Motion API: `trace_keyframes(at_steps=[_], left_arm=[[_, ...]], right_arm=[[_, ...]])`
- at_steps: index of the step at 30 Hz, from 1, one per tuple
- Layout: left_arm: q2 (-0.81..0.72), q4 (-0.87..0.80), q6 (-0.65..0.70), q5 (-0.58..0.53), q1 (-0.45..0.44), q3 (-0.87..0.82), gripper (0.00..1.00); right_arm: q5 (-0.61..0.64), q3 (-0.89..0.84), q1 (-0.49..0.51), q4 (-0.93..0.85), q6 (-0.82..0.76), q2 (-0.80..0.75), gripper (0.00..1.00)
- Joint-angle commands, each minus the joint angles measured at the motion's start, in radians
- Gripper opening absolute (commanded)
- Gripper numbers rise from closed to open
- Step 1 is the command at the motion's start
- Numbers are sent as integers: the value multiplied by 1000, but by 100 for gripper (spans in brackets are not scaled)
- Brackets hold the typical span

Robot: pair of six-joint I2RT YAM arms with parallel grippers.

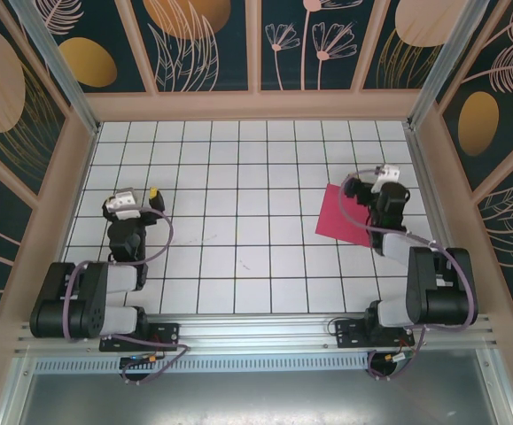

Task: Fold a paper plane with a square sheet of paper (pick it up from the middle)
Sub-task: Rotate the square sheet of paper at the middle-right of the table.

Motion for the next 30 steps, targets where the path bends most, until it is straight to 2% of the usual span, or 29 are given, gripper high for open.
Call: trace_keyframes(at_steps=[1, 3, 6, 8, 9, 13, 18, 22, 26, 30], left_arm=[[-114, -243, -112, -111, 9, 81, 98], [-175, -379, -217, -185, 9, 123, 99], [-261, -557, -373, -232, 9, 165, 98], [-321, -657, -496, -221, 9, 169, 99], [-343, -652, -510, -180, 9, 158, 99], [-357, -570, -581, 124, 9, 125, 98], [-179, -659, -655, 450, 7, 237, 99], [-111, -788, -619, 481, -9, 285, 99], [-137, -815, -612, 480, -11, 257, 99], [-150, -836, -601, 482, -11, 249, 98]], right_arm=[[55, 190, 3, -528, 191, -35, 99], [-40, 284, -3, -698, 237, -9, 99], [-231, 335, -1, -809, 265, 33, 99], [-319, 345, 7, -837, 277, 64, 98], [-326, 356, 18, -858, 285, 81, 96], [-246, 408, 117, -920, 281, 142, 93], [-94, 509, 252, -1011, 279, 257, 92], [-115, 540, 303, -1004, 306, 325, 88], [-59, 561, 322, -1014, 344, 364, 88], [-62, 565, 325, -1009, 353, 394, 89]])
